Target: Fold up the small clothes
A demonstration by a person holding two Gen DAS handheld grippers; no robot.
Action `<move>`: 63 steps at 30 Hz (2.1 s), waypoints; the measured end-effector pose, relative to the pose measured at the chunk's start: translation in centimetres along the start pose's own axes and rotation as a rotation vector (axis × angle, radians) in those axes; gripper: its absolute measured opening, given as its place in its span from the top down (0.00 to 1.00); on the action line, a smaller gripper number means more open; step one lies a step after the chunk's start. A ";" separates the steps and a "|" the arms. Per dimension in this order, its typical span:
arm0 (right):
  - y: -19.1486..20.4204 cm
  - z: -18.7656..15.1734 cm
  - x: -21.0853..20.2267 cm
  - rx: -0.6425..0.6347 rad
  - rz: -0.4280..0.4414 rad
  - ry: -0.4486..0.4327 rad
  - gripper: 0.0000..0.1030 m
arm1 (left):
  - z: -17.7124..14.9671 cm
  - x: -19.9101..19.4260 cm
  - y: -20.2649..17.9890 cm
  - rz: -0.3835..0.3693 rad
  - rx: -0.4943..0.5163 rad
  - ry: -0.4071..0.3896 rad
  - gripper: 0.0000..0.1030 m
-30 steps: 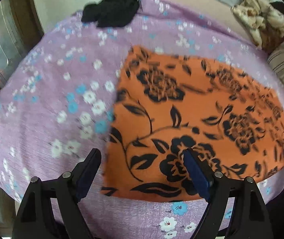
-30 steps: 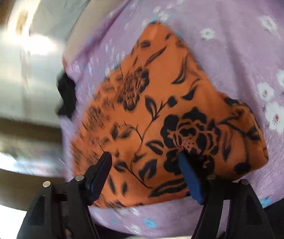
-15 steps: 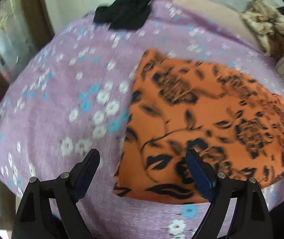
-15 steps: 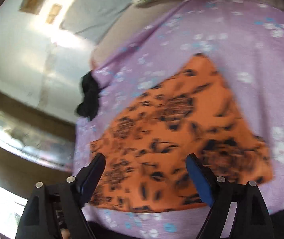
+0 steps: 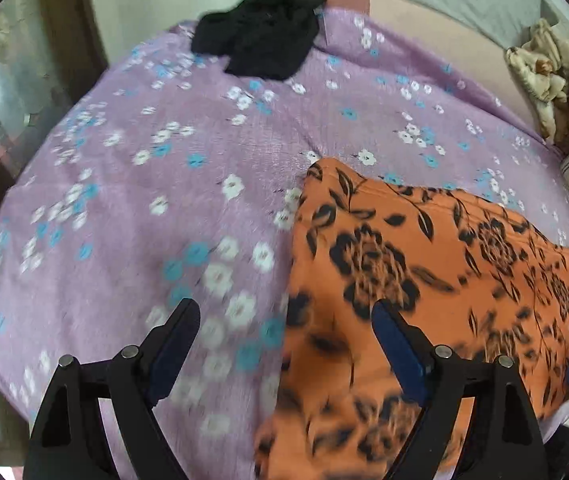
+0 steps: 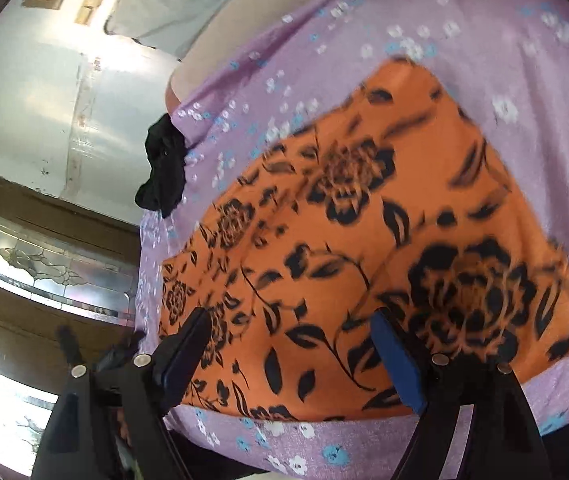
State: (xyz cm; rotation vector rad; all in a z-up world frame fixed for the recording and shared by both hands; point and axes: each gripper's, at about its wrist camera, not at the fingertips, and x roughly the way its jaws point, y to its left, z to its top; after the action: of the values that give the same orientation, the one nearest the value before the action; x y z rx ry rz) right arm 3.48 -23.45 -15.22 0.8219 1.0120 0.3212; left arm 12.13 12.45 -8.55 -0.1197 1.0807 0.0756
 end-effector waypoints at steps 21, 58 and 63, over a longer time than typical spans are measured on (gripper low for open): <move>-0.5 -4.5 -5.4 0.060 0.026 -0.106 0.18 | -1.4 -4.0 -1.8 -0.044 -0.040 -0.145 0.15; -7.6 -1.5 -6.2 0.308 -0.076 -0.269 0.39 | -9.2 -2.5 -12.7 -0.080 0.168 -0.031 0.15; -6.8 -0.9 -6.0 0.275 -0.127 -0.266 0.41 | -8.8 -2.5 -12.9 -0.085 0.162 -0.031 0.15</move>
State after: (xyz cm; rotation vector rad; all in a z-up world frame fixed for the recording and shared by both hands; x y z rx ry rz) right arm -1.22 -31.08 -16.74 1.0132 0.8627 -0.0384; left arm 4.84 -1.55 -9.68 -0.0179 1.0455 -0.0862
